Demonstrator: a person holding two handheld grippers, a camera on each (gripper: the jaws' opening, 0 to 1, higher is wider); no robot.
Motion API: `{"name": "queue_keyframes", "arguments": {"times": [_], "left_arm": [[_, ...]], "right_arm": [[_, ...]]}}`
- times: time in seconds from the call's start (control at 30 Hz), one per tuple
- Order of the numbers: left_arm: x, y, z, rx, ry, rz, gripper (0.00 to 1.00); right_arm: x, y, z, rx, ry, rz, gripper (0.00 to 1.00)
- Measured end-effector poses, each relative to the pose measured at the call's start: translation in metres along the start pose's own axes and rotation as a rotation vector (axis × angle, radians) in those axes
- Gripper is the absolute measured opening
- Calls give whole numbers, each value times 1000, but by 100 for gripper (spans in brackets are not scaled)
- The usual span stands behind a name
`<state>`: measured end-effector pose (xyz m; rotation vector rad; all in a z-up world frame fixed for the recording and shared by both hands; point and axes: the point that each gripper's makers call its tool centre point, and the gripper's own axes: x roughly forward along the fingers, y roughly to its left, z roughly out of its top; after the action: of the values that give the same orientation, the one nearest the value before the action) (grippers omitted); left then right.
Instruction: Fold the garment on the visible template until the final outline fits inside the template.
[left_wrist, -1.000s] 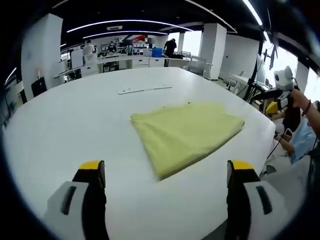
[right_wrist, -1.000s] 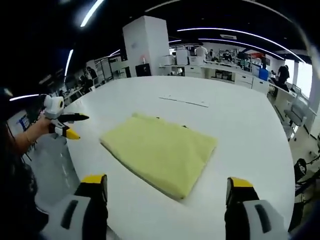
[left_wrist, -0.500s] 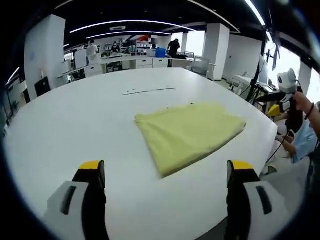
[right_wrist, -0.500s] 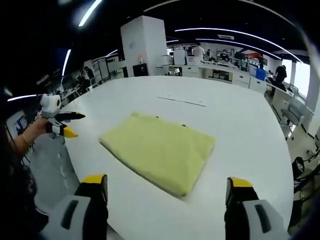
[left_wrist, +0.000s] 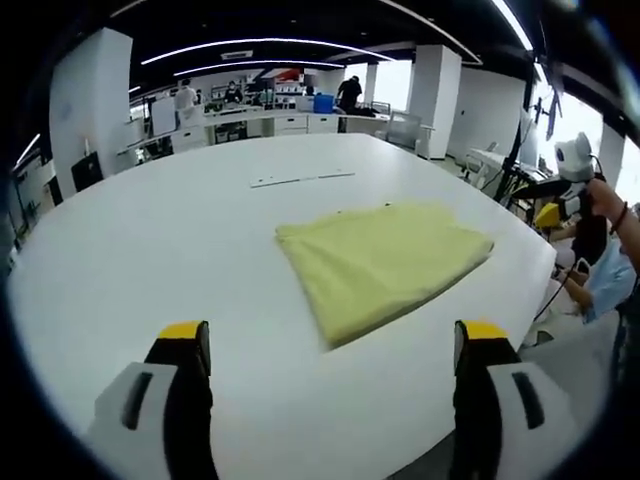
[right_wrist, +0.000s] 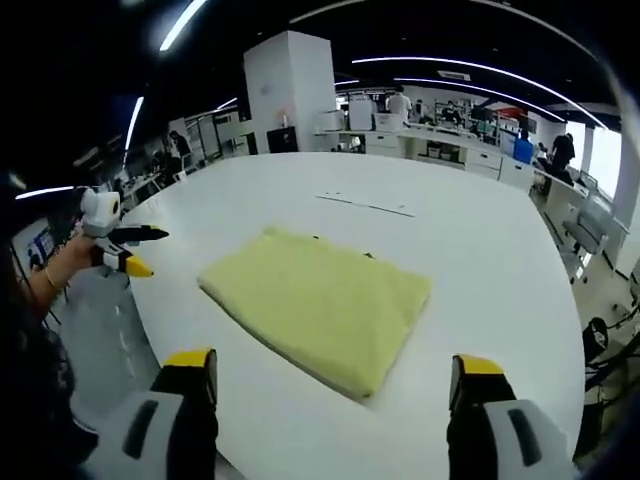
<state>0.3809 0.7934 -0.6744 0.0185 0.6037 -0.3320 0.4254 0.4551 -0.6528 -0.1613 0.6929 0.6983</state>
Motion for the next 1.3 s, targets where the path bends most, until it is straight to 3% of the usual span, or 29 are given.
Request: {"name": "queue_keyframes", "arguments": {"times": [0.37, 1.3], "left_arm": [[3, -9, -1, -2, 6, -25, 99], [-5, -7, -4, -19, 5, 7, 99]], "right_arm": [[-5, -2, 2, 9, -19, -16, 96], [-11, -4, 2, 12, -30, -15, 95]]}}
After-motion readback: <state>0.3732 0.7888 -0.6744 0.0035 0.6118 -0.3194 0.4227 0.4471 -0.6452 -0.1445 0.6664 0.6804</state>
